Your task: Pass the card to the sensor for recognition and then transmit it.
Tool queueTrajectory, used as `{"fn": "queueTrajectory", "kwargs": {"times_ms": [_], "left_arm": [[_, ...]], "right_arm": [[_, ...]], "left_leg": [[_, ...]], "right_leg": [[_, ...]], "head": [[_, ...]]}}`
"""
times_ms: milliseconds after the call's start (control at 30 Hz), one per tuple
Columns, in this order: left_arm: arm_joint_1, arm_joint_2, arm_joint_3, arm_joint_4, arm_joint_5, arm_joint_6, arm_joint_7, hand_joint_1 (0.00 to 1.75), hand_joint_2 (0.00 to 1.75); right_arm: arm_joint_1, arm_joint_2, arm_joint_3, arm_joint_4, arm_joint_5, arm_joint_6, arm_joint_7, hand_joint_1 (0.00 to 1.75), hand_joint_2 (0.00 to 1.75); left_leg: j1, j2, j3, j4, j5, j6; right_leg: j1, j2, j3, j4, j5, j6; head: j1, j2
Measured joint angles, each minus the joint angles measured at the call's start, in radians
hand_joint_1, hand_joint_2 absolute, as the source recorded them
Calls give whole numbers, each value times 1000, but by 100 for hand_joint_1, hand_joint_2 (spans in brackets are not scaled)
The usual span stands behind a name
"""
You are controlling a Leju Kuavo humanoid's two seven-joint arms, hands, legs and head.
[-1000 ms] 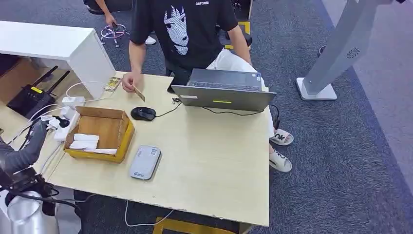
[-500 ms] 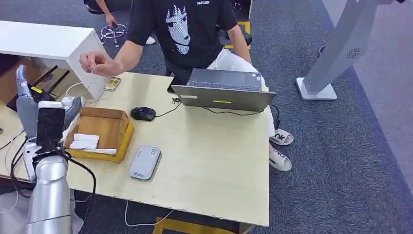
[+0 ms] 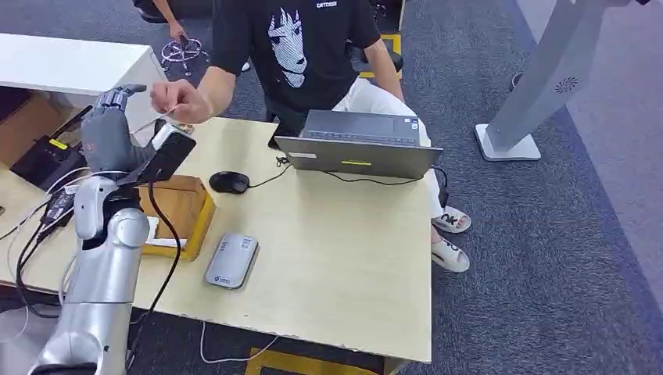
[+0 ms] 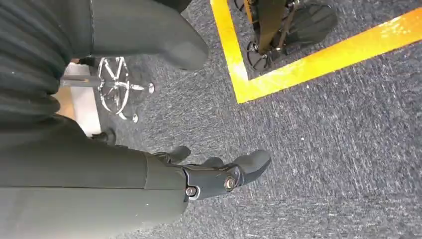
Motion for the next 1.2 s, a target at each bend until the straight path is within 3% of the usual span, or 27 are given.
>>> {"fn": "queueTrajectory", "kwargs": {"times_ms": [267,400,733,867,1200], "left_arm": [[-80,44,-104,94,-235,-3,92,175,175],[-84,52,-128,107,-234,-21,99,175,175],[-70,65,-216,91,-187,-170,59,175,175],[-23,78,-289,40,-155,-257,34,175,175],[46,105,-451,-28,-124,-347,63,175,175]], "right_arm": [[-2,9,26,0,15,21,26,0,175],[-3,11,30,0,16,24,24,0,175],[-4,18,32,0,2,29,16,0,175],[-3,21,32,1,-12,28,16,0,175],[-2,25,32,3,-35,27,13,0,175]], "left_leg": [[0,0,0,0,0,0],[0,0,0,0,1,0],[0,0,-1,0,0,0],[0,-1,-1,0,0,0],[0,-1,-1,0,0,0]], "right_leg": [[0,0,0,0,0,0],[0,0,0,1,0,0],[0,0,0,1,0,0],[0,0,0,1,0,0],[0,0,0,1,0,0]], "head": [[0,0],[0,0],[0,0],[0,0],[0,0]]}}
